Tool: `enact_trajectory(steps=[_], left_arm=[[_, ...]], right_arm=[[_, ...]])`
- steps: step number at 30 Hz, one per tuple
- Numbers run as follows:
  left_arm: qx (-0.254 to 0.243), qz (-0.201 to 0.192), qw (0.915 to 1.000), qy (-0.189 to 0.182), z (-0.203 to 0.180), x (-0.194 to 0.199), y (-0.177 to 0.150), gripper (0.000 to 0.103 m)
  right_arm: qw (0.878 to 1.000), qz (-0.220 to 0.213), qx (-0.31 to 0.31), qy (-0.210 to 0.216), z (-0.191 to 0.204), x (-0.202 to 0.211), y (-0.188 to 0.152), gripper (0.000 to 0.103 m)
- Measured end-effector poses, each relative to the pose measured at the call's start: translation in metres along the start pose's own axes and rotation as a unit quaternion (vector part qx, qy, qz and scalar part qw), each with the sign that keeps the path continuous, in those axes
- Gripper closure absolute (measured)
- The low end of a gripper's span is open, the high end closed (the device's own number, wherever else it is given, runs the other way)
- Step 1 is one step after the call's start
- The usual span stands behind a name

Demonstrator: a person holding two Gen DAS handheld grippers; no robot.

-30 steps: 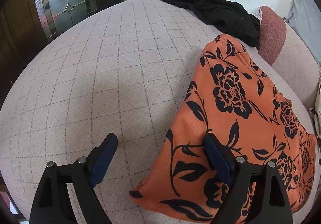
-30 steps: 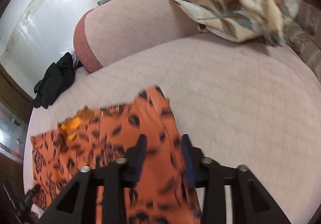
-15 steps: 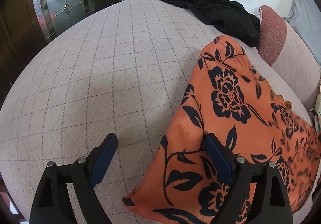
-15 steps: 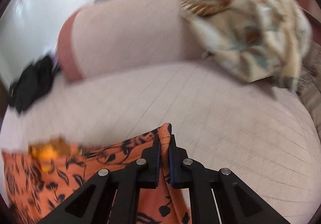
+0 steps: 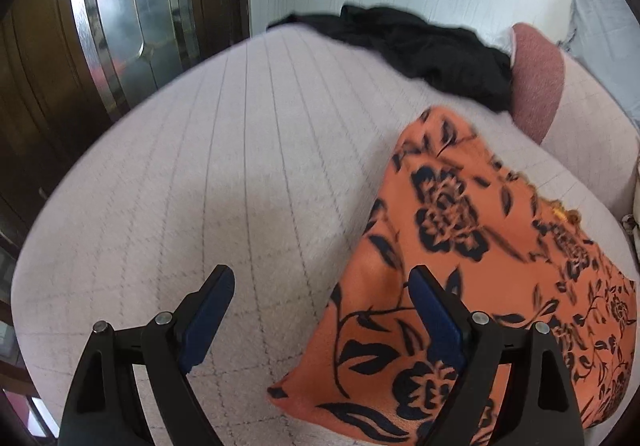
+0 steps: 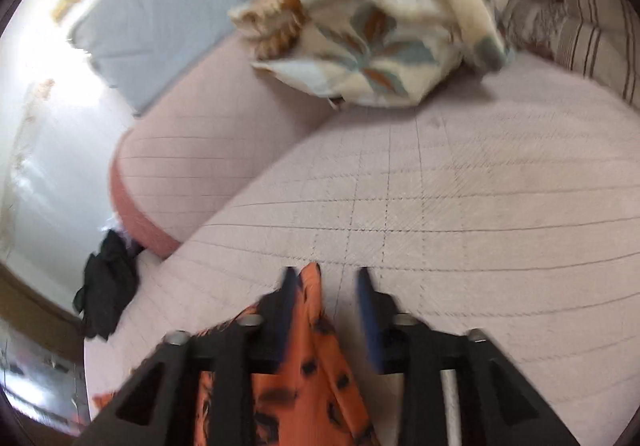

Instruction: Fold small clothes

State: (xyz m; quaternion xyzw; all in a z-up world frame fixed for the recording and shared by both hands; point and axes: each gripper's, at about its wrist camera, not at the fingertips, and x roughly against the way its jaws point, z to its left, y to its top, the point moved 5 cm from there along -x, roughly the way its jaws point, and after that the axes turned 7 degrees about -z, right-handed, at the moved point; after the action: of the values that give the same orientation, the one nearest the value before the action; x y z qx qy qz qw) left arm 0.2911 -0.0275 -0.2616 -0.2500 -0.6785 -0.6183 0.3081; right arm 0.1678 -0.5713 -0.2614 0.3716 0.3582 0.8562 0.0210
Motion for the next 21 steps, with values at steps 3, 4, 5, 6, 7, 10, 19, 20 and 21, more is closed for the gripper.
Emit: enact_trajectory(steps=[3, 4, 5, 6, 7, 10, 19, 20, 21], left_arm=[[-0.024, -0.022, 0.9994, -0.015, -0.011, 0.013, -0.001, 0.014], [-0.031, -0.023, 0.9990, -0.021, -0.015, 0.015, -0.002, 0.014], [-0.042, -0.022, 0.9985, -0.027, -0.020, 0.016, -0.006, 0.014], [-0.052, -0.016, 0.9981, -0.030, -0.024, 0.015, -0.010, 0.014], [-0.060, -0.009, 0.9978, -0.027, -0.027, 0.012, -0.014, 0.014], [-0.085, 0.034, 0.9957, -0.010, -0.032, -0.006, -0.027, 0.013], [-0.076, 0.015, 0.9969, -0.014, -0.039, 0.005, -0.028, 0.011], [-0.075, 0.008, 0.9970, -0.019, -0.041, 0.011, -0.028, 0.011], [-0.073, 0.003, 0.9971, -0.022, -0.047, 0.015, -0.026, 0.011]], right_arm=[[0.998, 0.016, 0.044, 0.044, 0.018, 0.030, -0.027, 0.042], [0.996, 0.032, 0.063, 0.062, 0.027, 0.041, -0.043, 0.042], [0.993, 0.042, 0.076, 0.075, 0.032, 0.049, -0.057, 0.042], [0.990, 0.054, 0.095, 0.091, 0.042, 0.060, -0.078, 0.042], [0.987, 0.063, 0.109, 0.098, 0.047, 0.066, -0.092, 0.042], [0.978, 0.096, 0.154, 0.098, 0.066, 0.067, -0.135, 0.043], [0.964, 0.126, 0.224, 0.065, 0.080, 0.067, -0.175, 0.044], [0.966, 0.119, 0.217, 0.069, 0.081, 0.070, -0.173, 0.044], [0.968, 0.111, 0.214, 0.073, 0.083, 0.074, -0.171, 0.044]])
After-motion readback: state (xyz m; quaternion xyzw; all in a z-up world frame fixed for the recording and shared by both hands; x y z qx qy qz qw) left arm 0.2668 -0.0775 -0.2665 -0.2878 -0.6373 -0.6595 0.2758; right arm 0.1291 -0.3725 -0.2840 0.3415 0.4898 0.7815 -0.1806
